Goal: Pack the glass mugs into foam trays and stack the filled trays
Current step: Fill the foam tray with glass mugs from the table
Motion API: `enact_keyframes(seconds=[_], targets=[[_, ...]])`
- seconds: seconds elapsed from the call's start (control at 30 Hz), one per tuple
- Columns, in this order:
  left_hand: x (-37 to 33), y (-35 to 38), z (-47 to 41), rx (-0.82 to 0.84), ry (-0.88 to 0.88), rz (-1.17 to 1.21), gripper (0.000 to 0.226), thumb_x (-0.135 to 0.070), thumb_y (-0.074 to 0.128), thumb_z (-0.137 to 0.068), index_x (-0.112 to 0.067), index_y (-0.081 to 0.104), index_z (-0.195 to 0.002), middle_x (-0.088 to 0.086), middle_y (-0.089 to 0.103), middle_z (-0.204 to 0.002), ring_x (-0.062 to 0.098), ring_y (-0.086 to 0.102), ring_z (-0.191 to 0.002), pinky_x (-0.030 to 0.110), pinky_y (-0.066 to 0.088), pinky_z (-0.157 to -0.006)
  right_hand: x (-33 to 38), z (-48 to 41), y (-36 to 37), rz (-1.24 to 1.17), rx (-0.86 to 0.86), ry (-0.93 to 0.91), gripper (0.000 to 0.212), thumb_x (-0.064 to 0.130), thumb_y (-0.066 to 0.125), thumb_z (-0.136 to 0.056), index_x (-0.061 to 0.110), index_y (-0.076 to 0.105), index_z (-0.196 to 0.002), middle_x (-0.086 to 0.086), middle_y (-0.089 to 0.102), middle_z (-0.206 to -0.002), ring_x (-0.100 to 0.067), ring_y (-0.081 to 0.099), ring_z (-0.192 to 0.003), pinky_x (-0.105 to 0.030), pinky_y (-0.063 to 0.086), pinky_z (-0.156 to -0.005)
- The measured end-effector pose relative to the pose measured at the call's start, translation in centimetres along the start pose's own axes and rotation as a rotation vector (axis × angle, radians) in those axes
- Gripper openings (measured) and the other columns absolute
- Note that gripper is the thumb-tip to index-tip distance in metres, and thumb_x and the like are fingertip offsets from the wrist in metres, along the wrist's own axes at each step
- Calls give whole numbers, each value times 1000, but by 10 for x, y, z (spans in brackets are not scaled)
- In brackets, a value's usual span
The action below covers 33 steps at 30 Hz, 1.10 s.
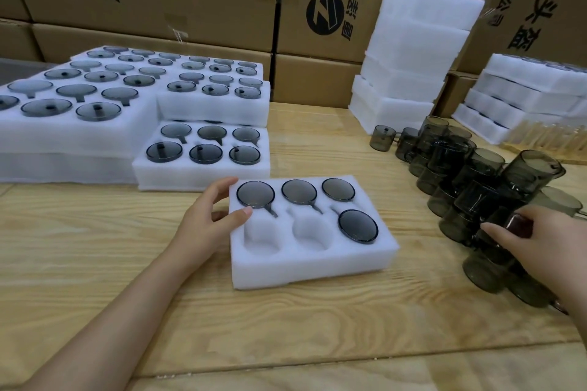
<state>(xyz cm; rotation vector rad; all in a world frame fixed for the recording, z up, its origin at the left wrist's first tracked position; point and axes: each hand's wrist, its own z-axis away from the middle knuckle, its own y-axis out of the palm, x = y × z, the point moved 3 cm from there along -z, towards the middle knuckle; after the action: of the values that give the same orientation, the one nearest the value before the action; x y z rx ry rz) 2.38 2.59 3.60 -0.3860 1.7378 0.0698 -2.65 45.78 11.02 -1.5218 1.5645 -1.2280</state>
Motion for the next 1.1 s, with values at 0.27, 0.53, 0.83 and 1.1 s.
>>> enact_keyframes(seconds=[0.27,0.53,0.83,1.1], targets=[[2,0,-1,-3,4,3,63,-33,68,-69,-25,51,-129,-12,59,-127,6,52,-123,42,46,-100,38,17,-23,-320,93,-77,31,58,65,-70,28,56,-66,5,59,-64,-17,55,-65,-41,52,-60],[6,0,-6,-47,17,49,41,-11,67,-87,-23,55,-125,-17,60,-122,-13,50,-115,5,44,-79,131,48,-13,-659,134,-434,26,35,74,-71,21,55,-61,7,61,-78,-3,52,-66,-15,38,-60],[8,2,-8,-73,9,98,37,-10,67,-86,-26,57,-118,-22,60,-116,-17,51,-111,1,42,-76,181,63,14,-767,118,-437,32,37,75,-67,17,52,-57,4,64,-93,2,53,-70,-6,35,-61],[11,1,-10,-78,-2,76,41,-13,70,-85,-25,57,-121,-12,61,-123,-9,51,-116,4,44,-78,210,83,18,-581,58,-399,47,60,67,-62,19,42,-60,8,41,-86,-16,49,-68,-31,41,-58]])
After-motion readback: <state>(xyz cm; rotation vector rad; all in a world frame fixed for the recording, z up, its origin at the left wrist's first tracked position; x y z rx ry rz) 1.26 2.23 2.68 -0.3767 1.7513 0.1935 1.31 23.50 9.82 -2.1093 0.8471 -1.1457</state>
